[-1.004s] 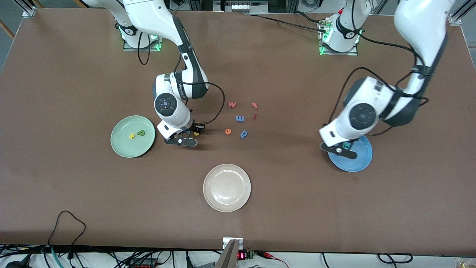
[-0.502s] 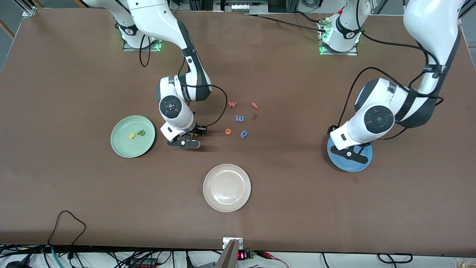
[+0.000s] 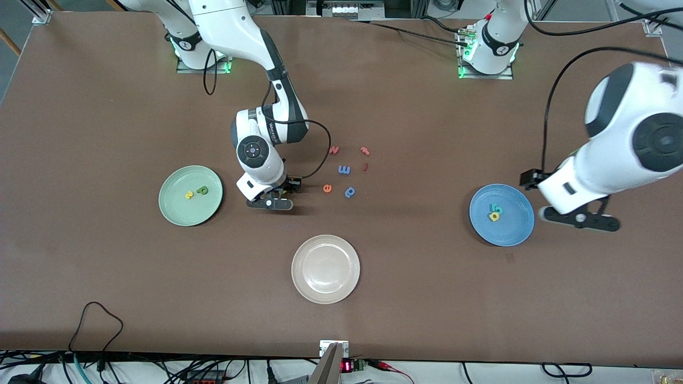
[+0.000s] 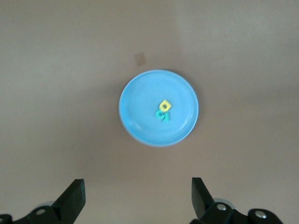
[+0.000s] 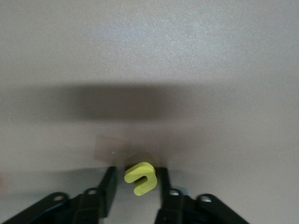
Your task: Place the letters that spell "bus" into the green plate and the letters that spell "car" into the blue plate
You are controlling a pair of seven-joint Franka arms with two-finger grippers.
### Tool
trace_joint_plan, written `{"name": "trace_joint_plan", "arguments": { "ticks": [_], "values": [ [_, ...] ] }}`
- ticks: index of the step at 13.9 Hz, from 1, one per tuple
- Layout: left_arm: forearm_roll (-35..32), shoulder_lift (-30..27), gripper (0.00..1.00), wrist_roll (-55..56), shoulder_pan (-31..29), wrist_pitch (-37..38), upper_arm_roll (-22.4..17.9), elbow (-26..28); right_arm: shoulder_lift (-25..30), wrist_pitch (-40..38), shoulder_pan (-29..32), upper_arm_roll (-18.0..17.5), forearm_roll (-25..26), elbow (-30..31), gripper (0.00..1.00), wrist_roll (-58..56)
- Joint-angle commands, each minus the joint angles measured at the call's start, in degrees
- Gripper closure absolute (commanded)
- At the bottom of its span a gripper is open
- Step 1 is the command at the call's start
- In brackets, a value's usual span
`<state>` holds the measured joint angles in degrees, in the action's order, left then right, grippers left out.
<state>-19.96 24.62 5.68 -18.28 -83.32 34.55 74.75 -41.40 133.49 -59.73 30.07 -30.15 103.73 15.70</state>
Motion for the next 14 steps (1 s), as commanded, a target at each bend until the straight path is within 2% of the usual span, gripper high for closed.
{"name": "trace_joint_plan", "arguments": {
  "ticks": [1,2,4,5,6,8,9,11,14],
  "values": [
    [3.76,-2.19,0.0,0.2,-0.01,5.11,-1.22,-6.81,-1.84,0.28,-0.3,0.34,-0.79,-0.81,0.73,0.47],
    [6.66,-5.17,0.0,0.2,1.74,2.92,-4.98,-4.38,-1.84,0.28,0.05,0.34,-0.79,-0.99,0.74,0.03],
    [14.12,-10.88,0.0,-0.58,9.71,-1.82,-18.91,0.98,-1.84,0.28,0.14,0.34,-0.7,-1.17,0.77,-0.06],
    [17.98,-14.57,0.0,-0.93,14.89,-4.11,-26.39,5.62,-1.75,0.19,-0.03,0.34,-0.62,-1.17,0.81,0.2],
    [20.02,-17.56,0.0,-0.94,17.9,-5.87,-30.64,9.58,-1.58,0.02,-0.56,0.52,-0.62,-1.17,0.81,-0.06],
    [20.14,-22.66,0.0,-1.03,20.12,-10.09,-32.52,16.35,0.95,-1.99,-1.0,1.65,-0.35,-0.82,0.82,-0.41],
    [19.96,-24.34,0.0,-0.94,20.82,-11.33,-32.79,18.82,2.28,-5.31,-1.09,3.58,0.17,-0.73,0.83,-1.19],
    [19.69,-26.98,0.0,-0.85,20.31,-11.08,-32.01,22.7,4.57,-13.21,-1.61,9.89,1.75,-0.29,0.83,-7.05],
    [19.78,-27.08,0.0,-0.85,20.13,-9.84,-31.82,22.63,5.89,-16.15,-2.93,19.47,1.76,3.73,0.83,-19.88]
  ]
}}
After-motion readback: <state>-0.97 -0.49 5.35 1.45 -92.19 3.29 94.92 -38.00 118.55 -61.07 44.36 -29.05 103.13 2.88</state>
